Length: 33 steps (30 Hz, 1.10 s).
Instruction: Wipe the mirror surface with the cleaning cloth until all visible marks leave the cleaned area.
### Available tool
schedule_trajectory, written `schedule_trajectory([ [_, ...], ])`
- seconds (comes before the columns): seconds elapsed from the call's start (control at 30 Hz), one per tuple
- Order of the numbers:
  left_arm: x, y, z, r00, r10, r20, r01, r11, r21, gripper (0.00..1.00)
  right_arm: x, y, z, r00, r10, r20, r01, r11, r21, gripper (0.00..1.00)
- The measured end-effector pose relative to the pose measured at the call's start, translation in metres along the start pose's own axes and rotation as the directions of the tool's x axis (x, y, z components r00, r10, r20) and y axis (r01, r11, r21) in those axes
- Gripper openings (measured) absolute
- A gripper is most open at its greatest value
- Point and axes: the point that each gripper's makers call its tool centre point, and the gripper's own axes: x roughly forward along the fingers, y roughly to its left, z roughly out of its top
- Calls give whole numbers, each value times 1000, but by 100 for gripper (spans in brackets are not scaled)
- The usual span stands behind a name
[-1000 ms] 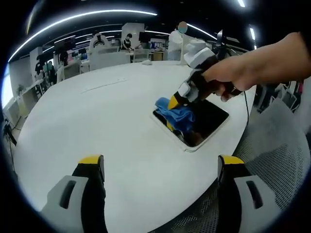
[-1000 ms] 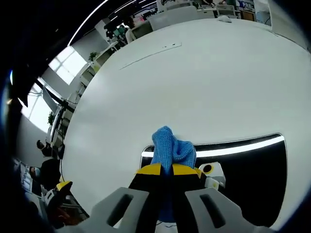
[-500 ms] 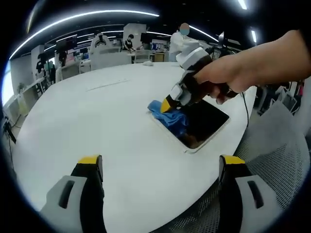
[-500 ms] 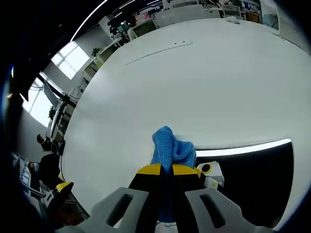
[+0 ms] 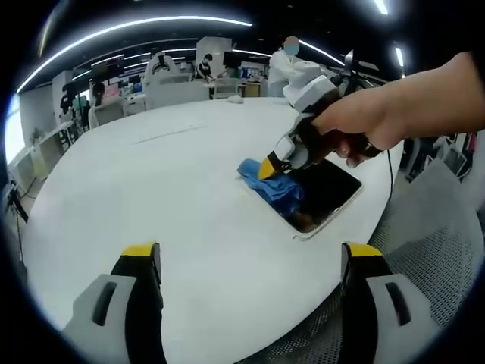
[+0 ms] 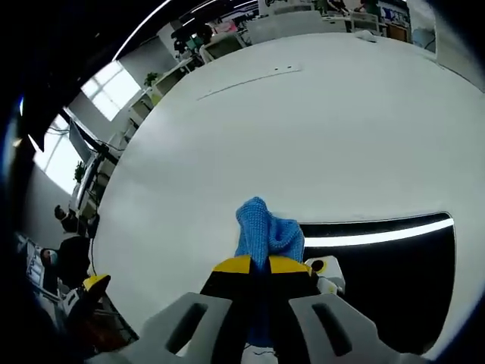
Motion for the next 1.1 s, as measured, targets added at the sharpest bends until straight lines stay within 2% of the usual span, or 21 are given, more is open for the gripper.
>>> schedule_trajectory([
  [0.17, -1, -1, 2, 1000, -4, 9, 4, 1000, -2, 98, -7, 3, -9, 1000, 4, -1, -4, 1000, -10, 1],
  [0.4, -1, -2, 2, 1000, -10, 12, 10, 1000, 2, 98, -3, 0, -12, 1000, -1, -17, 1, 1000, -14, 1],
  [0.63, 0, -1, 0, 1000, -19, 13, 19, 1000, -7, 98, -13, 6, -25, 1000, -9, -29, 9, 1000, -13, 1],
  [0.73, 0, -1, 0, 1000, -23, 12, 23, 1000, -7, 98, -13, 6, -27, 999, -8, -32, 9, 1000, 2, 1],
  [1.1, -2, -2, -1, 1000, -16, 6, 17, 1000, -11, 99, -10, 6, -27, 999, 9, -43, -10, 999, -34, 1],
])
